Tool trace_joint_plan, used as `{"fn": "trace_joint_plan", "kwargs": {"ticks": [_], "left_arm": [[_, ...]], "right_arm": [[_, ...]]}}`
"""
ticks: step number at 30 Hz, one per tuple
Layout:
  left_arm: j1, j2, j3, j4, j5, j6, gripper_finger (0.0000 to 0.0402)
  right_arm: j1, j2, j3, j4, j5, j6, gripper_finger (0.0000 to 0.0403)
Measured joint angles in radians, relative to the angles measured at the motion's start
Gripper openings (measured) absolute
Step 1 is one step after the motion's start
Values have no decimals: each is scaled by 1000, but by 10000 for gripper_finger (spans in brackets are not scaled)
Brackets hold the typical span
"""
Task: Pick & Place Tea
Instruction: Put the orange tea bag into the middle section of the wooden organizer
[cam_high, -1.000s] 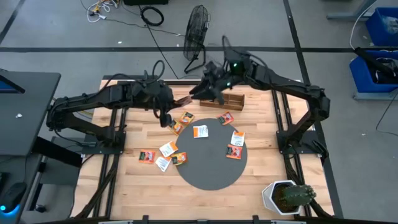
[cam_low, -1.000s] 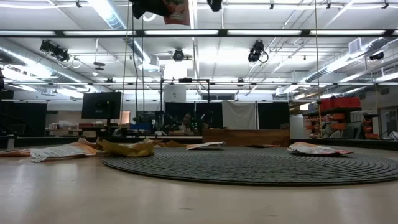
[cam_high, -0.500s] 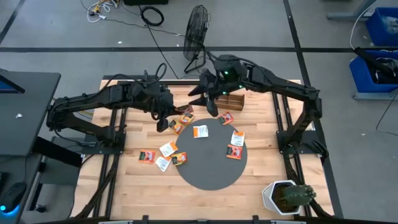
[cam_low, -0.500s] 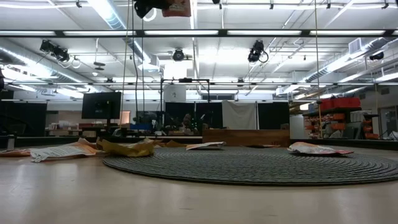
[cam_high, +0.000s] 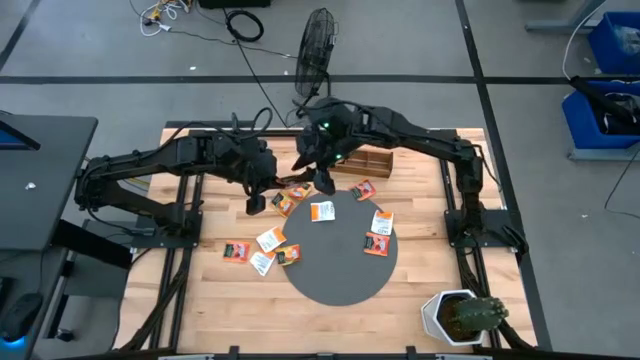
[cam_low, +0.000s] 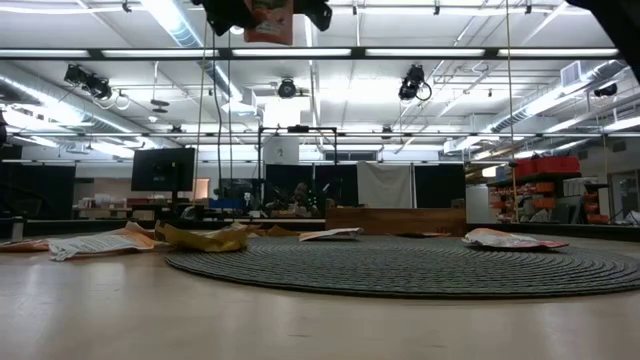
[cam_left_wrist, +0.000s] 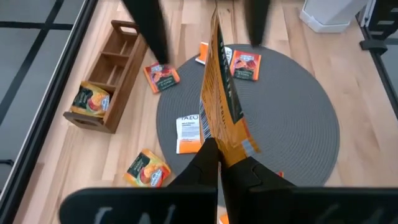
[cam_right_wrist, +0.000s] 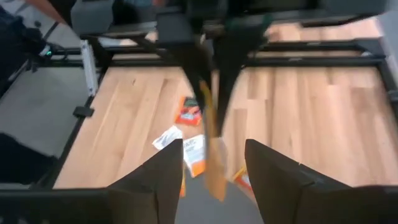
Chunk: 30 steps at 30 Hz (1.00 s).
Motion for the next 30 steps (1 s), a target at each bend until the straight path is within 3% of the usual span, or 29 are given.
{"fn": "trace_joint_plan", "kwargs": {"ticks": [11, 19, 25, 30], "left_arm": [[0, 0, 0, -2, 0, 8, 3], [0, 0, 0, -2, 0, 8, 3], [0, 0, -1, 0, 0, 8, 4], [0, 0, -1, 4, -37, -17, 25]], "right_arm": [[17, 17, 1, 35, 23, 0, 163], [18, 22, 1, 23, 20, 5, 106], [18, 22, 1, 19, 16, 4, 14], [18, 22, 1, 16, 24, 0, 5]]}}
